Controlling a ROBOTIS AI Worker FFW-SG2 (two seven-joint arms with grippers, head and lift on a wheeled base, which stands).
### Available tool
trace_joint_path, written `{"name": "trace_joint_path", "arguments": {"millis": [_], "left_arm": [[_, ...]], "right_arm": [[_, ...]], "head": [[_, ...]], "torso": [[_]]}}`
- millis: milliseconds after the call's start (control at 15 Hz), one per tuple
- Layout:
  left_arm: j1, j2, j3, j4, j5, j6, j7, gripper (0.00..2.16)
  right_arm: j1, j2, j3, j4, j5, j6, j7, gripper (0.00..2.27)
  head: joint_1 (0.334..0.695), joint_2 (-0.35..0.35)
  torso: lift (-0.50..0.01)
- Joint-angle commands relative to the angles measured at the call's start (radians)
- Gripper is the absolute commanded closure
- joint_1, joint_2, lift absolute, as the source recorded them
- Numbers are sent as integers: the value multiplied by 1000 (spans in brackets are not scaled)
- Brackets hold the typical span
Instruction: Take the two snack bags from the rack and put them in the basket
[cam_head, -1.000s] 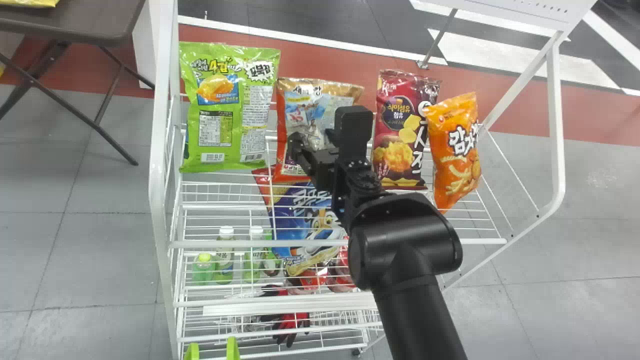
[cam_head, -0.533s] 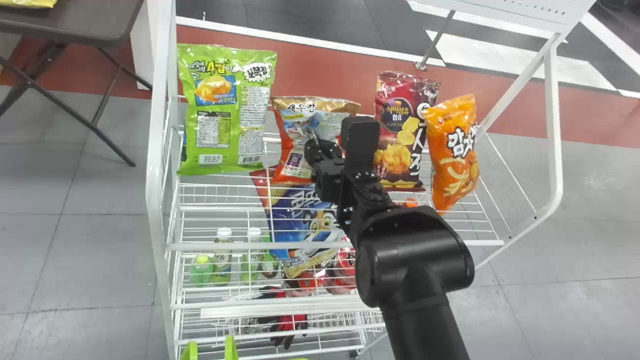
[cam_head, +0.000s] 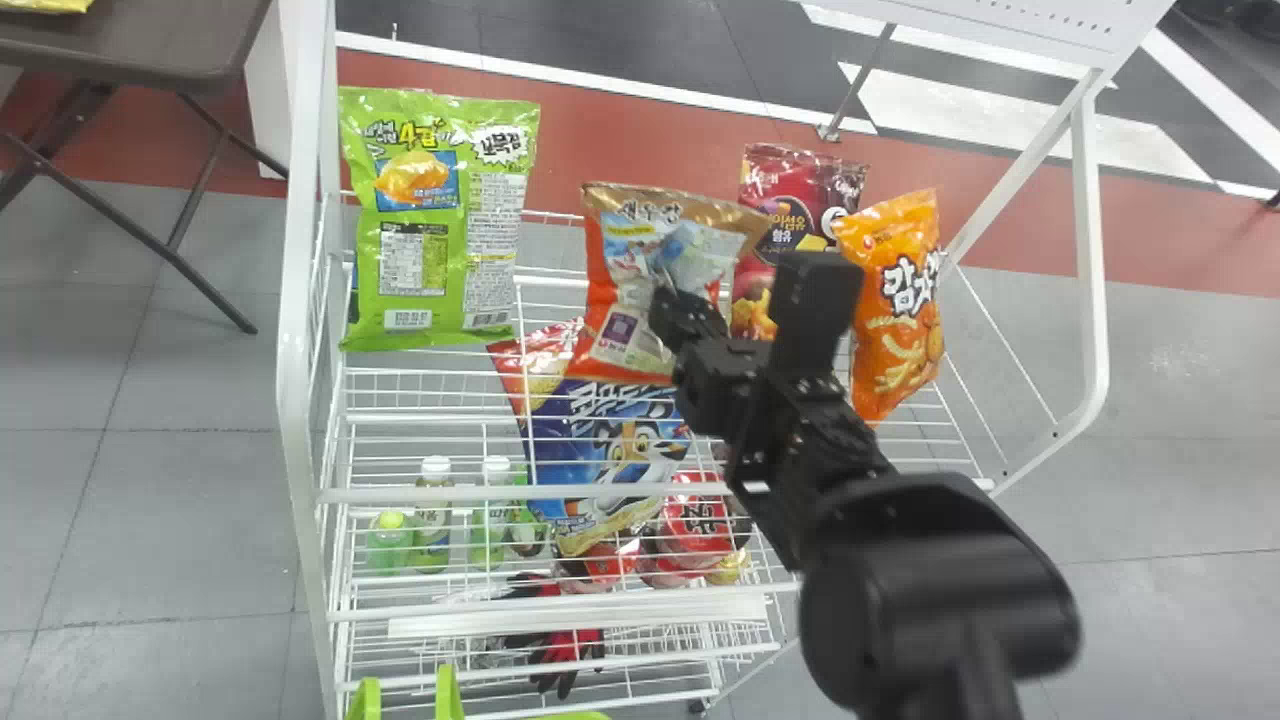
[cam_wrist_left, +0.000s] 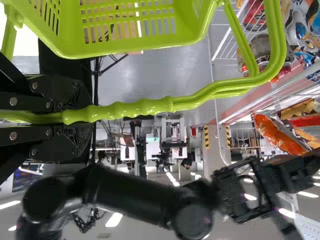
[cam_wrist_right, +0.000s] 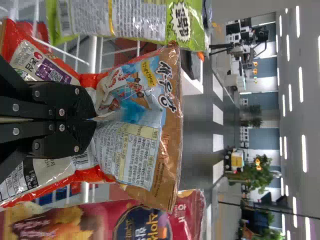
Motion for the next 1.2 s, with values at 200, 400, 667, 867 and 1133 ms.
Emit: {"name": "trace_joint_path", "arguments": {"millis": [200,400,667,867,1133], "left_arm": [[-28,-6,-8,13,6,10,1,1598],[-28,-6,-5,23,9,10,-9,1598],[-28,-6,0,23,9,10,-9,1598],[-28,-6,-2,20,9,10,0,1598],[-28,-6,-10,19,8,10,9,1598]], "right_arm": [[299,0,-93,-290,-153,115,75,2253],[390,-8,-127,-373,-235,327,119,2253],[490,-13,-138,-387,-320,527,240,2253],[496,-31,-129,-379,-357,754,242,2253],[485,-39,-73,-292,-375,824,234,2253]], "head": [[695,-350],[695,-350],[695,-350],[695,-350],[695,-350]], "torso": [[-10],[-10],[-10],[-10],[-10]]}}
